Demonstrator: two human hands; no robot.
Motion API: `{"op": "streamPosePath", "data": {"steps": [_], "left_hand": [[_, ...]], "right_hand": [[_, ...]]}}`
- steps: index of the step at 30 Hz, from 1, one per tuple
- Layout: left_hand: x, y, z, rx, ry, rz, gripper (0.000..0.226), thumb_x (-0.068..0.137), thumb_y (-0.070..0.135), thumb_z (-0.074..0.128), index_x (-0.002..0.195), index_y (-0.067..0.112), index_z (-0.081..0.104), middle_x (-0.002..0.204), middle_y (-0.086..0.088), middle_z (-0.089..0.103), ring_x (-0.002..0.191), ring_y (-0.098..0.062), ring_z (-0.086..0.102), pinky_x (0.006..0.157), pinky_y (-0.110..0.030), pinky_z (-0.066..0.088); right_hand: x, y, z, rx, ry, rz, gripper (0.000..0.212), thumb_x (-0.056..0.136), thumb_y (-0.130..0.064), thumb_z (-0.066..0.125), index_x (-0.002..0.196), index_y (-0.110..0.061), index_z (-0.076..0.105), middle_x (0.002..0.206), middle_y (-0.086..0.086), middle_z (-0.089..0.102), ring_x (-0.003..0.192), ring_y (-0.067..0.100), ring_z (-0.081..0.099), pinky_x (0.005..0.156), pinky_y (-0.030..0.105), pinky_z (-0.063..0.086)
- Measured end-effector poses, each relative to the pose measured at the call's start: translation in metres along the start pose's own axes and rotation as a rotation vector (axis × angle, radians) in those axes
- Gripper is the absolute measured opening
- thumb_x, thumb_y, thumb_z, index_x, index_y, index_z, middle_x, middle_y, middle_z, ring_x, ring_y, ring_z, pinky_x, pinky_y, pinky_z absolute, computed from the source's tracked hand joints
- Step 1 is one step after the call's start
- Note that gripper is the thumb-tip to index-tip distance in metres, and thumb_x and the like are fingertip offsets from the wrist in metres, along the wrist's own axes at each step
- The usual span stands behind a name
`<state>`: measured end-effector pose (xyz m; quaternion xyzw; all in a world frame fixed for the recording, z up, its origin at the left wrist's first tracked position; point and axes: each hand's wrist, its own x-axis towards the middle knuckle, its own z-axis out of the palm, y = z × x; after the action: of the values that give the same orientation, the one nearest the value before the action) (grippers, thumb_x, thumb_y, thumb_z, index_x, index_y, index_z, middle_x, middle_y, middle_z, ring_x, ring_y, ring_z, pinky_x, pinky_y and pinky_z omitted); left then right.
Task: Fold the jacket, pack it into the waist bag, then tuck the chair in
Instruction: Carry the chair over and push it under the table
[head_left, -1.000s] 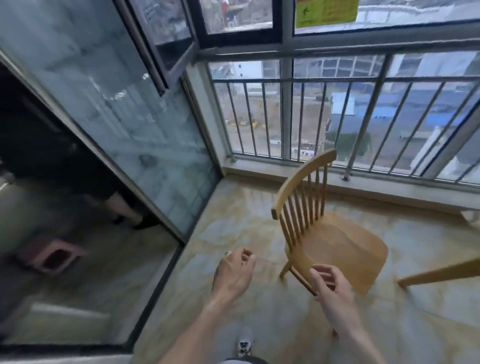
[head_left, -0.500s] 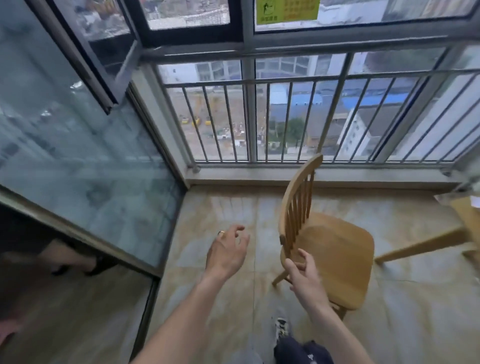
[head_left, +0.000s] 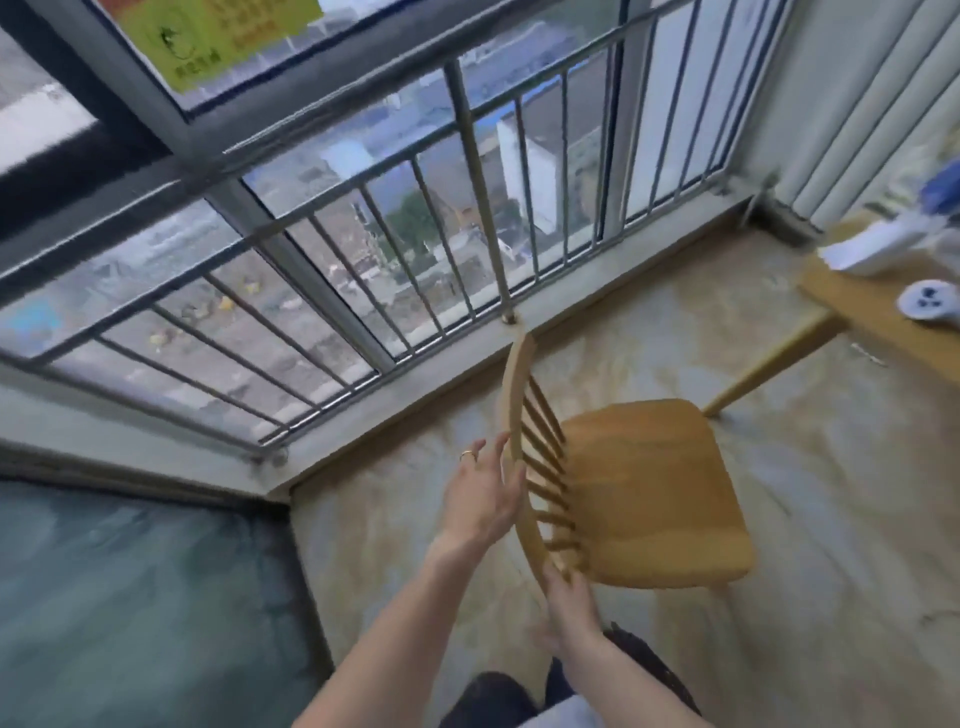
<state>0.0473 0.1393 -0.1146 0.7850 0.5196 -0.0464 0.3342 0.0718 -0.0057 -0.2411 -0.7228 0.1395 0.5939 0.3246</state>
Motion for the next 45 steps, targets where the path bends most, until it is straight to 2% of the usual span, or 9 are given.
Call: {"op": "streamPosePath", "data": {"steps": [6, 11, 19, 24, 27, 30, 34, 36, 45], "left_hand": [[0.092, 0.007, 0.003, 0.230, -0.153, 0.240, 0.051, 0.102, 0.037, 0.051, 0.152, 0.034, 0.041, 0.164, -0.017, 0.024, 0.144, -0.037, 0.040, 0.115, -0.044, 0.039], [0.147, 0.000, -0.001, 0.677, -0.237, 0.579, 0.056, 0.094, 0.039, 0.059, 0.148, 0.032, 0.046, 0.170, -0.022, -0.010, 0.150, -0.044, 0.019, 0.112, -0.045, 0.045], [0.194, -0.016, -0.034, 0.776, -0.408, 0.835, 0.055, 0.096, 0.055, 0.040, 0.134, 0.020, 0.059, 0.173, -0.013, -0.006, 0.146, -0.040, 0.033, 0.103, -0.050, 0.046], [0.224, -0.006, -0.032, 0.568, -0.441, 0.787, 0.070, 0.092, 0.025, 0.064, 0.152, 0.005, 0.034, 0.168, -0.023, -0.016, 0.146, -0.047, 0.033, 0.103, -0.049, 0.046], [0.235, 0.009, -0.032, 0.295, -0.498, 0.545, 0.091, 0.085, 0.002, 0.060, 0.162, 0.010, 0.012, 0.168, -0.027, -0.004, 0.155, -0.045, 0.009, 0.112, -0.052, 0.041], [0.230, 0.027, -0.031, 0.049, -0.537, 0.157, 0.102, 0.085, -0.003, 0.059, 0.161, 0.031, 0.000, 0.161, -0.023, 0.031, 0.138, -0.043, 0.045, 0.105, -0.049, 0.050], [0.241, 0.050, -0.024, -0.076, -0.598, -0.320, 0.020, 0.093, -0.008, 0.059, 0.107, 0.003, 0.052, 0.098, -0.017, 0.062, 0.075, -0.025, 0.057, 0.068, -0.040, 0.054], [0.247, 0.061, -0.024, 0.009, -0.665, -0.434, 0.018, 0.096, -0.007, 0.055, 0.081, 0.003, 0.055, 0.077, -0.012, 0.056, 0.063, -0.022, 0.051, 0.058, -0.037, 0.045], [0.219, 0.189, -0.003, -0.027, -0.649, -0.430, 0.014, 0.088, -0.012, 0.057, 0.091, 0.001, 0.054, 0.081, -0.016, 0.057, 0.072, -0.030, 0.060, 0.092, -0.045, 0.057]], "right_hand": [[-0.006, -0.034, 0.008, 0.160, 0.242, 0.138, 0.032, 0.099, -0.035, 0.052, 0.110, -0.008, 0.066, 0.110, 0.012, 0.068, 0.103, 0.035, 0.064, 0.097, 0.041, 0.053], [-0.027, -0.050, 0.025, 0.003, 0.622, 0.165, 0.027, 0.097, -0.049, 0.048, 0.110, -0.037, 0.069, 0.118, 0.002, 0.060, 0.109, 0.029, 0.060, 0.081, 0.032, 0.047], [-0.046, -0.089, 0.076, 0.144, 0.934, 0.404, 0.034, 0.097, -0.034, 0.052, 0.119, -0.017, 0.071, 0.140, 0.015, 0.047, 0.125, 0.037, 0.047, 0.092, 0.044, 0.053], [-0.046, -0.099, 0.093, 0.906, 1.109, 0.339, 0.080, 0.092, -0.009, 0.070, 0.156, -0.006, 0.022, 0.154, 0.027, 0.032, 0.127, 0.049, 0.053, 0.102, 0.053, 0.050], [-0.052, -0.106, 0.093, 1.220, 1.074, 0.361, 0.067, 0.096, -0.008, 0.065, 0.153, -0.003, 0.032, 0.156, 0.025, 0.033, 0.131, 0.048, 0.052, 0.106, 0.051, 0.047], [-0.053, -0.108, 0.083, 1.487, 0.984, 0.378, 0.059, 0.095, -0.005, 0.060, 0.150, -0.010, 0.040, 0.136, 0.024, 0.053, 0.113, 0.044, 0.059, 0.092, 0.047, 0.054], [-0.027, -0.074, 0.062, 1.772, 0.737, 0.347, 0.037, 0.089, -0.008, 0.056, 0.126, -0.005, 0.052, 0.121, 0.020, 0.062, 0.107, 0.040, 0.063, 0.100, 0.059, 0.053], [-0.046, -0.080, 0.048, 1.794, 0.575, 0.357, 0.013, 0.094, 0.003, 0.050, 0.105, 0.004, 0.056, 0.109, 0.026, 0.064, 0.105, 0.042, 0.066, 0.099, 0.062, 0.052], [-0.078, -0.091, -0.078, 1.897, 0.346, 0.273, 0.014, 0.085, 0.013, 0.051, 0.089, 0.001, 0.055, 0.127, 0.028, 0.050, 0.123, 0.048, 0.051, 0.099, 0.065, 0.049]]}}
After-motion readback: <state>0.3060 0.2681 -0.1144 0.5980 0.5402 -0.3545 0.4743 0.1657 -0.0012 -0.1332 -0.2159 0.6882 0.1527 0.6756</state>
